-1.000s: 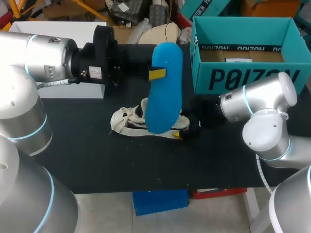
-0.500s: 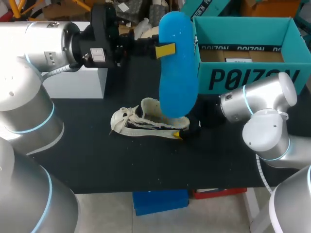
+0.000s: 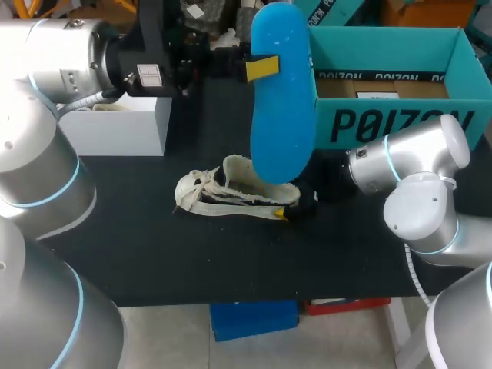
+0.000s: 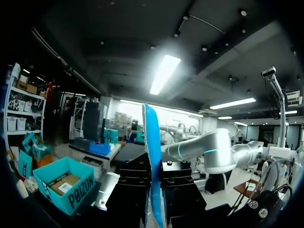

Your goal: Take the shoe out of the shoebox, open the shoe tongue, remove and reinsert the insole, then place the shoe into the shoebox

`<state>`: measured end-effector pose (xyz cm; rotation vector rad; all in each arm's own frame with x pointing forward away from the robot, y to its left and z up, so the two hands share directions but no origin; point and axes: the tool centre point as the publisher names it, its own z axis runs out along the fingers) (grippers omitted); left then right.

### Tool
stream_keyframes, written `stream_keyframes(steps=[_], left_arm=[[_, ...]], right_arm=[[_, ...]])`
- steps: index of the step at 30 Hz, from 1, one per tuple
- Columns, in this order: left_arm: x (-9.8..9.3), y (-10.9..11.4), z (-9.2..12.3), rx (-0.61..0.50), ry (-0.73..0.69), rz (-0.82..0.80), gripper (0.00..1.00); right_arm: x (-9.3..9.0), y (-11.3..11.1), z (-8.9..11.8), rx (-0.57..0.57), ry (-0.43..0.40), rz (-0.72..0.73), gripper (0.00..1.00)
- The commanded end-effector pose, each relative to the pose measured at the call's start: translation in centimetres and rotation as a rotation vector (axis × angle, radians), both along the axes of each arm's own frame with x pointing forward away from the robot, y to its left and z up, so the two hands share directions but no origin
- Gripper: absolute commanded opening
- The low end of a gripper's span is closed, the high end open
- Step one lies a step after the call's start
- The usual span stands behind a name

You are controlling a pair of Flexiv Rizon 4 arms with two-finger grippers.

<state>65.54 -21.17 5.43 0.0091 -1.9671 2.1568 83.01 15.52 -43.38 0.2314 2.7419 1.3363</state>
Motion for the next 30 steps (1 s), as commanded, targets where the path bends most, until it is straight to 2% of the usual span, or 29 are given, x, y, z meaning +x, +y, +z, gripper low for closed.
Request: stream_keyframes(steps=[1,6,7,8,9,20,30], left_arm=[[-0.4,0.3,-0.1,0.0,0.001,0.008,0.0],[-0.4,0.3,-0.1,0.0,0.001,0.008,0.0],[-0.4,0.3,-0.1,0.0,0.001,0.008,0.0],[-0.4,0.3,-0.1,0.0,0.001,0.008,0.0],[-0.4,0.3,-0.1,0.0,0.001,0.008,0.0],[-0.4,0.3,-0.1,0.0,0.001,0.008,0.0],[-0.4,0.3,-0.1,0.0,0.001,0.008,0.0]], right_arm=[[0.0,-0.1,-0.2,-0.001,0.001,-0.001,0.0],[0.1,0.0,-0.1,-0.024,0.004,0.004,0.0],[0.2,0.0,-0.1,-0.037,0.004,0.008,0.18],[0.2,0.1,-0.1,-0.05,0.006,0.007,0.5],[0.3,0.1,0.0,-0.069,0.008,0.008,1.0],[0.4,-1.3,0.9,-0.194,0.021,-0.009,1.0],[0.2,-2.8,2.3,-0.466,0.057,0.006,1.0]])
